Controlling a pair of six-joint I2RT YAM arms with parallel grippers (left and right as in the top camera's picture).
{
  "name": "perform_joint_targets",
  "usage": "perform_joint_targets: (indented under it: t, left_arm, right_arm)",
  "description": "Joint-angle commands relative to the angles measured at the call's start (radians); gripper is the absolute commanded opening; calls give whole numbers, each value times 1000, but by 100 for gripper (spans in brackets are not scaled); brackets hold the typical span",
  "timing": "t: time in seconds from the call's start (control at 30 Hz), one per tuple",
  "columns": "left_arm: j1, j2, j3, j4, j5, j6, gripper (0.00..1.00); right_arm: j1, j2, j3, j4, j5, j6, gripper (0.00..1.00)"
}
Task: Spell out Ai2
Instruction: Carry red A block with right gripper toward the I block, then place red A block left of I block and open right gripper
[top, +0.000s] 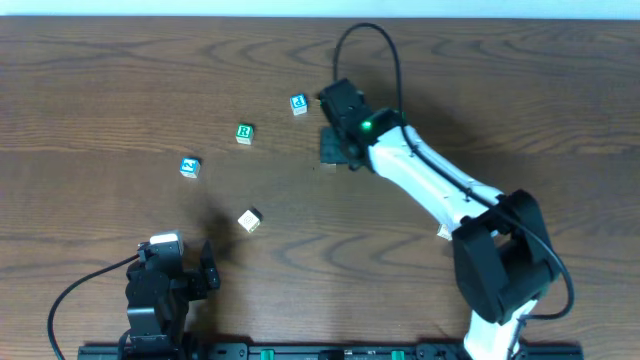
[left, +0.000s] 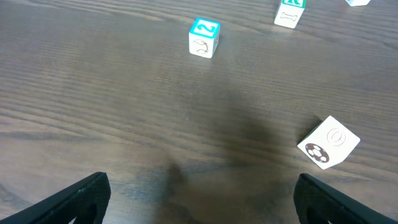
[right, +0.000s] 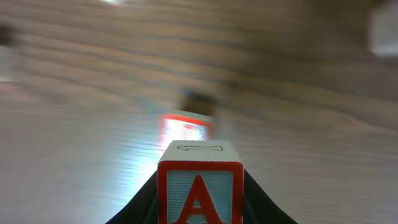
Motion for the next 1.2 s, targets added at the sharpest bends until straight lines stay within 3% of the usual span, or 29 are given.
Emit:
perform_joint_targets:
  t: [0.0,0.23,0.33,1.17]
  left_arm:
    - [4,-6,-8,-8,-14,4,95]
    - [4,-6,-8,-8,-14,4,95]
    - [4,-6,-8,-8,-14,4,95]
    - [4,-6,-8,-8,-14,4,95]
  right_arm:
    - [64,75,135,-13,-6,16,2]
    - [121,266,430,-192,77,67,1]
    - [113,302,435,-200,67,141,1]
    - [98,383,428,-254,104,265,1]
